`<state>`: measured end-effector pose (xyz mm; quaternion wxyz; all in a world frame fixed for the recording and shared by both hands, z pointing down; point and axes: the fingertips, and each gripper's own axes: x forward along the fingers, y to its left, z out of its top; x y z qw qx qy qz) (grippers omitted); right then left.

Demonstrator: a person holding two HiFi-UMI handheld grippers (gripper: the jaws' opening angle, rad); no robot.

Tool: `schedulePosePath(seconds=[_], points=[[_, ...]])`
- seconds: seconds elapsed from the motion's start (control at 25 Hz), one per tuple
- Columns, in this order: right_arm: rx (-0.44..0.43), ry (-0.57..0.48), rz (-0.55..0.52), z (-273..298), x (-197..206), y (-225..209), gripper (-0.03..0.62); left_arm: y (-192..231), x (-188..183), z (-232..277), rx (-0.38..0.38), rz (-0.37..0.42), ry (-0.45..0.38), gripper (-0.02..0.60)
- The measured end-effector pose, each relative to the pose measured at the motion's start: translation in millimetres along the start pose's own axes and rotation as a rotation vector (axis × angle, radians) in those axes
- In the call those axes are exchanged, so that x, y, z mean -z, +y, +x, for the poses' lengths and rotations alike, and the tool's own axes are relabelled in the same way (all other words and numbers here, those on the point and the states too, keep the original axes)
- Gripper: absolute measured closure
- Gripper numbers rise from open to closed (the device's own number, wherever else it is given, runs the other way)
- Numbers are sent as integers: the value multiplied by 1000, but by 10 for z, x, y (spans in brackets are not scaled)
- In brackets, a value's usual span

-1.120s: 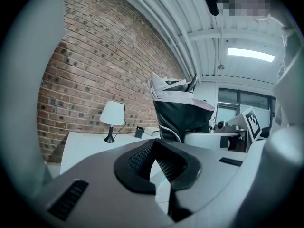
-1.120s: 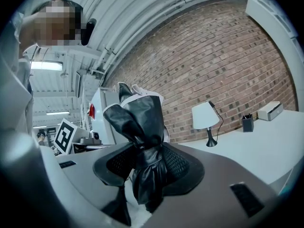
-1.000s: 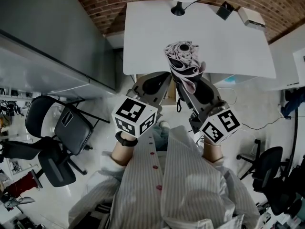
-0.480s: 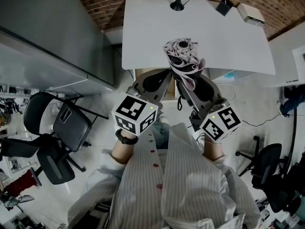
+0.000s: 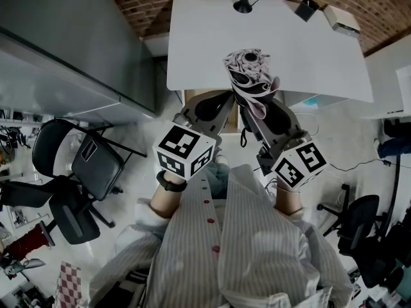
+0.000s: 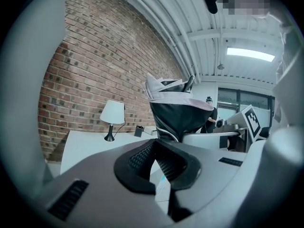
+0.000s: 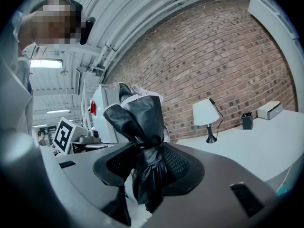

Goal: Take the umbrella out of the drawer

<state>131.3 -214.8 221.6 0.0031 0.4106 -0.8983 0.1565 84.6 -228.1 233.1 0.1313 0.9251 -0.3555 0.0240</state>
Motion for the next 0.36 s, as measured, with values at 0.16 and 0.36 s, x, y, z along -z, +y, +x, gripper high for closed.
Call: schedulePosePath(seconds=[0.16, 0.36], points=[[-1, -2, 6, 5, 7, 0, 402, 17, 19, -4, -3, -2, 3, 572], [5, -2, 8, 20, 37, -22, 402, 56, 57, 7, -4, -7, 7, 572]])
